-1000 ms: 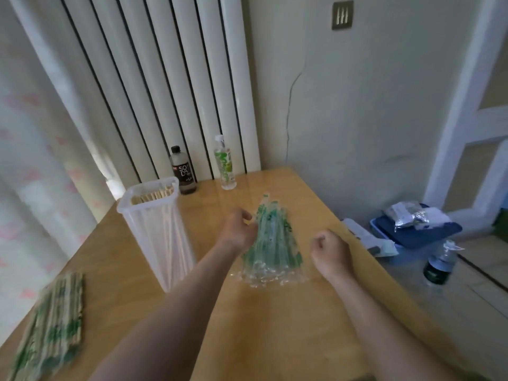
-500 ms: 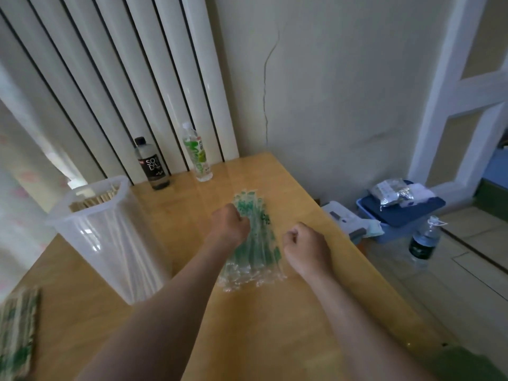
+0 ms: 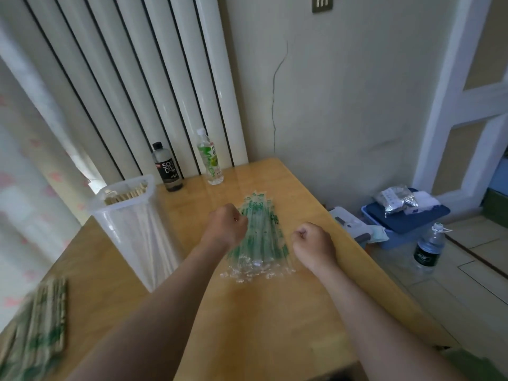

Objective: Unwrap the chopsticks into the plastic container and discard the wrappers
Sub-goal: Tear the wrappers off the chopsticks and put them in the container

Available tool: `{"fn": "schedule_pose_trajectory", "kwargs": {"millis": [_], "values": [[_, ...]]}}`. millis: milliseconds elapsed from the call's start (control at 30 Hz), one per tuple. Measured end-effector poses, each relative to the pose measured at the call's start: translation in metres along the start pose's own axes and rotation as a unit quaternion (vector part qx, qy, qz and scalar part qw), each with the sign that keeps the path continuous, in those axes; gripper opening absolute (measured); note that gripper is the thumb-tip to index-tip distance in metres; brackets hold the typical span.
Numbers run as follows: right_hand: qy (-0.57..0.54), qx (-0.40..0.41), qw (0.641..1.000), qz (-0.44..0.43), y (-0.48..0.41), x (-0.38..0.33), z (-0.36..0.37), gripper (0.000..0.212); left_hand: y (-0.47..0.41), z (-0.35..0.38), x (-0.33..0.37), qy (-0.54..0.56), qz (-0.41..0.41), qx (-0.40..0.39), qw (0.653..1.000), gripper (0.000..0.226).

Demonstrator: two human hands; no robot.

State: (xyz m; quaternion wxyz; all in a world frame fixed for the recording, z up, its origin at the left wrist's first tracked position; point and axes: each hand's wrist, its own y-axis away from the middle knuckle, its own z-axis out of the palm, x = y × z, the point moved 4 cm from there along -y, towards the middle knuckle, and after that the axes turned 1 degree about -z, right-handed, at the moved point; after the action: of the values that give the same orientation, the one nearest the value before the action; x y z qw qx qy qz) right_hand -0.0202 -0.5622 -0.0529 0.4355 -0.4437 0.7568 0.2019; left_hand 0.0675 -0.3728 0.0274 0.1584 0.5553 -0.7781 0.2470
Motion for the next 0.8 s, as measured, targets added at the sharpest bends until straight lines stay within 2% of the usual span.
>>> {"fn": "schedule_pose_trajectory", "kwargs": {"millis": [67, 167, 300, 433, 600, 800], "values": [[-0.012, -0.003, 1.0, -0.011, 0.006, -0.012, -0.005, 0.021, 0.013, -0.011, -0.005, 0.018, 0.019, -0.01, 1.0, 0.014], [-0.011, -0.008, 0.997, -0.079, 0.025, -0.052, -0.004, 0.021, 0.033, -0.028, -0.018, 0.026, 0.025, -0.015, 0.999, 0.013], [-0.031, -0.069, 0.981, -0.181, 0.064, -0.124, 0.023, 0.025, 0.064, -0.057, -0.044, 0.019, 0.03, 0.019, 0.999, 0.015], [-0.044, -0.127, 0.964, -0.231, 0.098, -0.173, 0.062, 0.026, 0.095, -0.089, -0.08, 0.006, 0.029, 0.038, 0.999, 0.016], [-0.026, -0.192, 0.948, -0.252, 0.135, -0.208, 0.132, 0.029, 0.131, -0.13, -0.162, -0.015, -0.036, 0.074, 0.997, 0.013], [0.04, -0.292, 0.923, -0.25, 0.174, -0.226, 0.222, 0.026, 0.184, -0.159, -0.267, -0.095, -0.129, 0.133, 0.978, 0.008]]}}
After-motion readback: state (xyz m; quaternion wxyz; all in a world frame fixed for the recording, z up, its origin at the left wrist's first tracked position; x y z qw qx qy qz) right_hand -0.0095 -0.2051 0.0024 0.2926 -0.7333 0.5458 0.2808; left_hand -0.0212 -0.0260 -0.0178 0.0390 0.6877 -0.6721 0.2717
